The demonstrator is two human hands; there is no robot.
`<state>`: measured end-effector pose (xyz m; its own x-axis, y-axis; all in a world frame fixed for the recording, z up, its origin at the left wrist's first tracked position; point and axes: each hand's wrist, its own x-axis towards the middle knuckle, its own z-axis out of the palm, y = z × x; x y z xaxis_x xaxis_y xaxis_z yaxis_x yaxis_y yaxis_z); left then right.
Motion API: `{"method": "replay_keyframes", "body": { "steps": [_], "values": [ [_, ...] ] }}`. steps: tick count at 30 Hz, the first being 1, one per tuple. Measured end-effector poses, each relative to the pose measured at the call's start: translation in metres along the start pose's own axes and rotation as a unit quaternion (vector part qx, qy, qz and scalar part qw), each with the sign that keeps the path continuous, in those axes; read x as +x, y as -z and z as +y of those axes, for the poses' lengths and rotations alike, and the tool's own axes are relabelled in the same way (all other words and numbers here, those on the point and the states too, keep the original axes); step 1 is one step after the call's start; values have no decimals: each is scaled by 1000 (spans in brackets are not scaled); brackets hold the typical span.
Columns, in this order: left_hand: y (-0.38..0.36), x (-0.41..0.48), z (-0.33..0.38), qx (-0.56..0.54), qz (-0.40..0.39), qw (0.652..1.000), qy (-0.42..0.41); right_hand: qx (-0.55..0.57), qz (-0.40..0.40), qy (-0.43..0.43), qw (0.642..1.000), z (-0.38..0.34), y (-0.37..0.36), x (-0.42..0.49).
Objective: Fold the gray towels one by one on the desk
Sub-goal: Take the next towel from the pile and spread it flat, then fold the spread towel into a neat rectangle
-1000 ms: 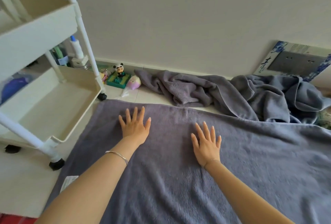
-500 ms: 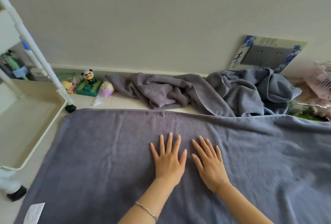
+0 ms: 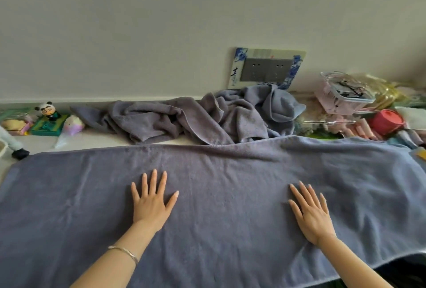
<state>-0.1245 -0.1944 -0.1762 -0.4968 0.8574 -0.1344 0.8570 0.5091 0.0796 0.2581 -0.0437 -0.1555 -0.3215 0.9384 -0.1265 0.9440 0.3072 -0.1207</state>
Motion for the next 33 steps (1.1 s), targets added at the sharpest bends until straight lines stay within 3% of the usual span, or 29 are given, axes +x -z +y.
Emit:
{"method": "replay_keyframes", "body": {
  "steps": [4, 10, 16, 21, 26, 29, 33],
  "values": [
    [22, -6, 80, -28, 2, 999, -33, 5, 25, 42, 999, 28, 26, 1],
    [45, -26, 244, -74, -66, 984, -145, 3, 67, 93, 993, 72, 77, 13],
    [38, -46, 352, -135, -122, 958, -219, 129, 157, -13, 979, 152, 125, 24],
    [12, -64, 389, -102, -203, 949, -220, 331, 102, -199, 917, 233, 138, 28],
    [1, -69, 396, -88, -207, 950, -216, 418, 75, -236, 874, 268, 138, 34],
    [4, -68, 399, -110, -206, 948, -214, 411, 56, -257, 873, 278, 141, 41],
    [10, -67, 397, -165, -208, 943, -199, 362, 43, -214, 906, 275, 153, 45]
  ]
}}
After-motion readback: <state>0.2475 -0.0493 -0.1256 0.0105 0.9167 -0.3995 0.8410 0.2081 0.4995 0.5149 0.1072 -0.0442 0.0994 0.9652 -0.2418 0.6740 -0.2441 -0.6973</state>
